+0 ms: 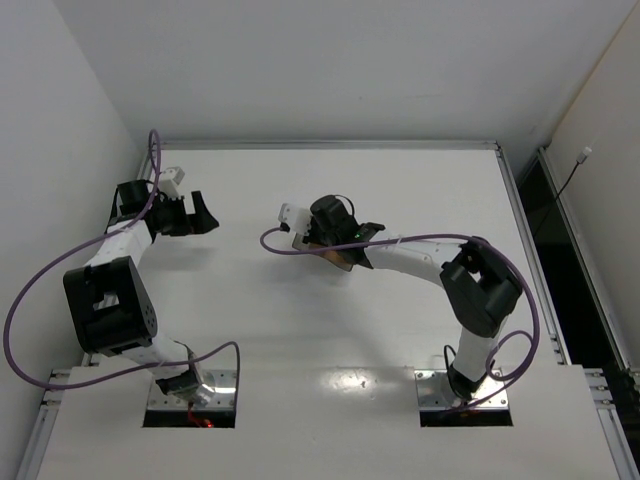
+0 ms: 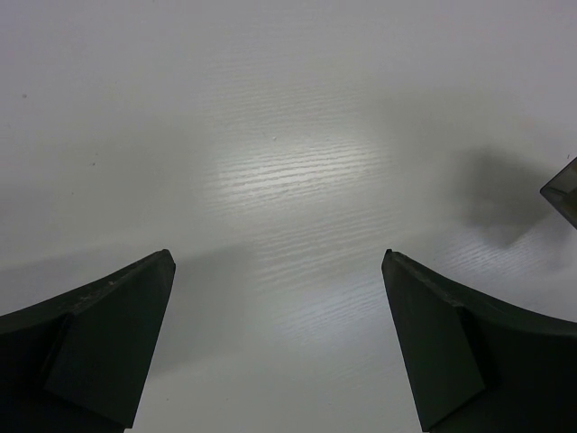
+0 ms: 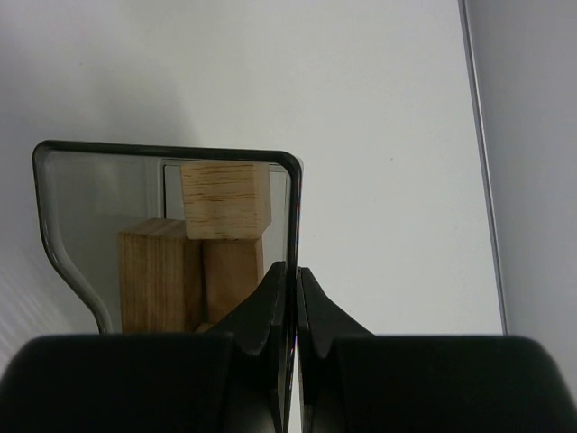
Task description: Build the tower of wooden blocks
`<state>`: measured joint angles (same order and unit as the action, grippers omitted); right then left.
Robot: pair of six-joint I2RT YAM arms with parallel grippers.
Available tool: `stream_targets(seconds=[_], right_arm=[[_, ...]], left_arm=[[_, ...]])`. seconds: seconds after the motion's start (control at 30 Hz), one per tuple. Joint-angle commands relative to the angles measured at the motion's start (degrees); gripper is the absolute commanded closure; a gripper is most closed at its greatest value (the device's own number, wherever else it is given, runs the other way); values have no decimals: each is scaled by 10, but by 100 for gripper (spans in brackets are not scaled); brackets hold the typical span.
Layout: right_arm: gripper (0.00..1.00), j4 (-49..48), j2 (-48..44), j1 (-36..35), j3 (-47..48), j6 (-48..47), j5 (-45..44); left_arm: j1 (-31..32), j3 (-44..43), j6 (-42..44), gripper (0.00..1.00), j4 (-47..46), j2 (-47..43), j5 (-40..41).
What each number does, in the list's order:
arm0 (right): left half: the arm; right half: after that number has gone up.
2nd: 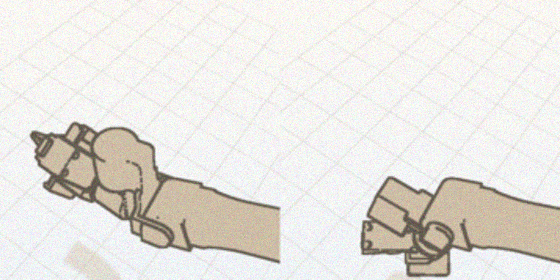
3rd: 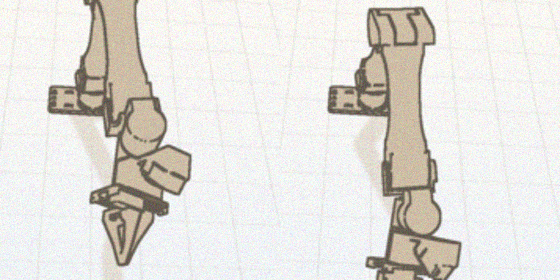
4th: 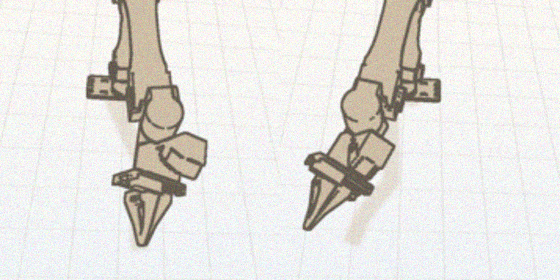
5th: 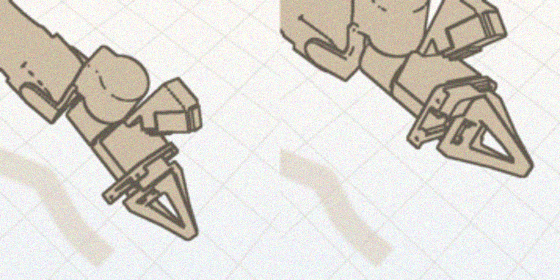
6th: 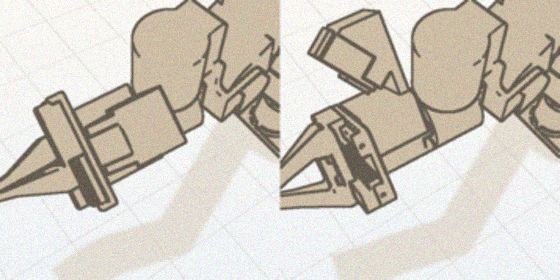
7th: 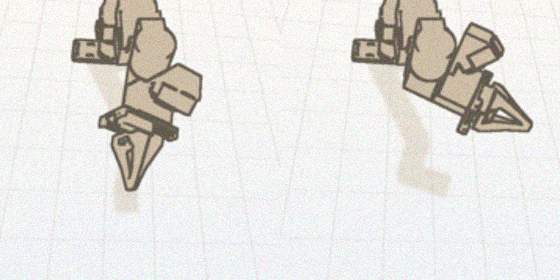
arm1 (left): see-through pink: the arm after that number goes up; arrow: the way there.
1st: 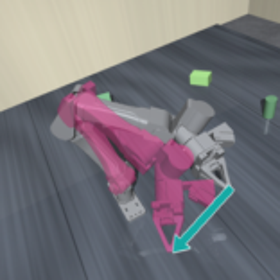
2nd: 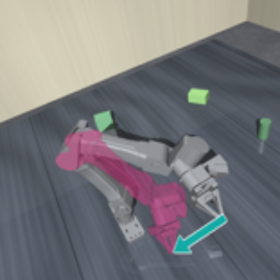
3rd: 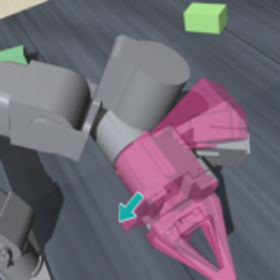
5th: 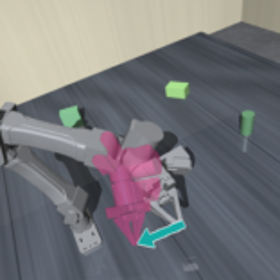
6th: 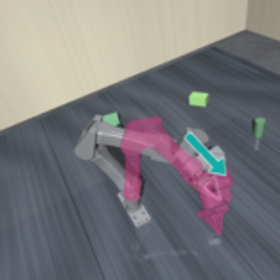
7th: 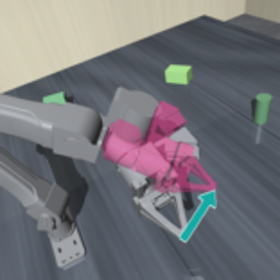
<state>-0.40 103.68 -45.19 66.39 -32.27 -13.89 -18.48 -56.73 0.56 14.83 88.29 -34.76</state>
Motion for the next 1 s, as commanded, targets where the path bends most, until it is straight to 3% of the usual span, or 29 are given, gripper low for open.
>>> stream_targets(seconds=[0.0, 0.97], right_arm=[[100, -54, -26, -3, 9, -7, -29], [100, -60, -10, 3, 25, -2, -29]], left_arm=[[-8, -15, 2, 0, -23, -5, -15], [-8, -15, 8, 0, -18, -5, -26]])
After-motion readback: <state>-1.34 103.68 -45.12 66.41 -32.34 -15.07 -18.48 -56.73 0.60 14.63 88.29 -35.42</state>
